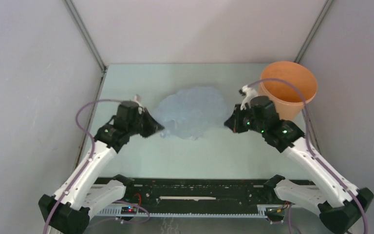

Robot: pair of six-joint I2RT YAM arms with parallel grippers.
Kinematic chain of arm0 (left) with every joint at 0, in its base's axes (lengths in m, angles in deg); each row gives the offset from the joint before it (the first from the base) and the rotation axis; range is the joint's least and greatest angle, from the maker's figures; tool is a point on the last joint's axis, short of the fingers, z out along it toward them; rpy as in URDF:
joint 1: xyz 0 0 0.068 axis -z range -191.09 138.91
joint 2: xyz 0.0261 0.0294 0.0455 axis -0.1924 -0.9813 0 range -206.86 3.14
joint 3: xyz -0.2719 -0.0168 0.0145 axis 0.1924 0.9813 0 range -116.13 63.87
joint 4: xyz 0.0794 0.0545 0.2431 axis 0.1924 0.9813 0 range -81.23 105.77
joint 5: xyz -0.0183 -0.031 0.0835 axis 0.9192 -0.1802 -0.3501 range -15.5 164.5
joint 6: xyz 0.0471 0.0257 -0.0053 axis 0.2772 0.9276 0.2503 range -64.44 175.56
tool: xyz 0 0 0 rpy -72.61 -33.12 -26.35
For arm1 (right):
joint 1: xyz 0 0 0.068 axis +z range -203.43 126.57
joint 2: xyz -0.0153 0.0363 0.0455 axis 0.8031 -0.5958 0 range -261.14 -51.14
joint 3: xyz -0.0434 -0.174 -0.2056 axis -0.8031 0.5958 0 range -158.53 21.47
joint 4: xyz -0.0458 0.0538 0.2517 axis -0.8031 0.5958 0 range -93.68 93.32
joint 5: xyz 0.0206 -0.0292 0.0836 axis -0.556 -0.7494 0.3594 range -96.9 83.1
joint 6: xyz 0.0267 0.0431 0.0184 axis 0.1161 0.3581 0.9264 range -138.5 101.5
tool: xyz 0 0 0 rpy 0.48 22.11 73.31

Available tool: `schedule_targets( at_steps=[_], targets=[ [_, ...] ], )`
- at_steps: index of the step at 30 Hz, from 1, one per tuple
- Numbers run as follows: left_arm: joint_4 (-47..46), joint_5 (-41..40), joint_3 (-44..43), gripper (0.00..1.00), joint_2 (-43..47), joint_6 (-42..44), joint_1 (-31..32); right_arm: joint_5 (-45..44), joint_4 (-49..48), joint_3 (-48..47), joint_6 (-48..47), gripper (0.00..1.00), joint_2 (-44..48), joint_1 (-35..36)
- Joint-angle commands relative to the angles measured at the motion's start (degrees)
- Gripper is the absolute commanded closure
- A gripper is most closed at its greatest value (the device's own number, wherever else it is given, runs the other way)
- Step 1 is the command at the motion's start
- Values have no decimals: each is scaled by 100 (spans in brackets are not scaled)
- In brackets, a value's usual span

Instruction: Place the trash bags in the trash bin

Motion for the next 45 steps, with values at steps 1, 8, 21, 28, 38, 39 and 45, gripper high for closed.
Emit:
schedule_targets(
  at_steps=[1, 8, 21, 28, 38, 39, 45],
  targets=[
    [-881, 392, -2349, 100, -623, 114, -215, 24, -925, -1551, -216, 100, 101, -365],
    [119, 1029, -9563, 100, -3302, 471, -270, 110, -90, -6092, -836, 100, -1424, -555],
    [-303, 129, -1080, 100, -439, 314, -193, 1591, -598, -433, 668, 100, -404, -743],
    [-350, -343, -1084, 100, 416, 532, 76, 1103, -630, -187, 348, 100, 370, -544],
    [379, -71, -3642, 98, -692, 1101, 73, 1284, -169, -1865, 235, 100, 60, -981],
    [391, -61, -3619, 98, -684, 1090, 77, 1273, -148, -1848, 253, 100, 66, -981],
    [364, 69, -3080, 98, -452, 962, 74, 1460, 186, -1635, 292, 100, 135, -965]
  ],
)
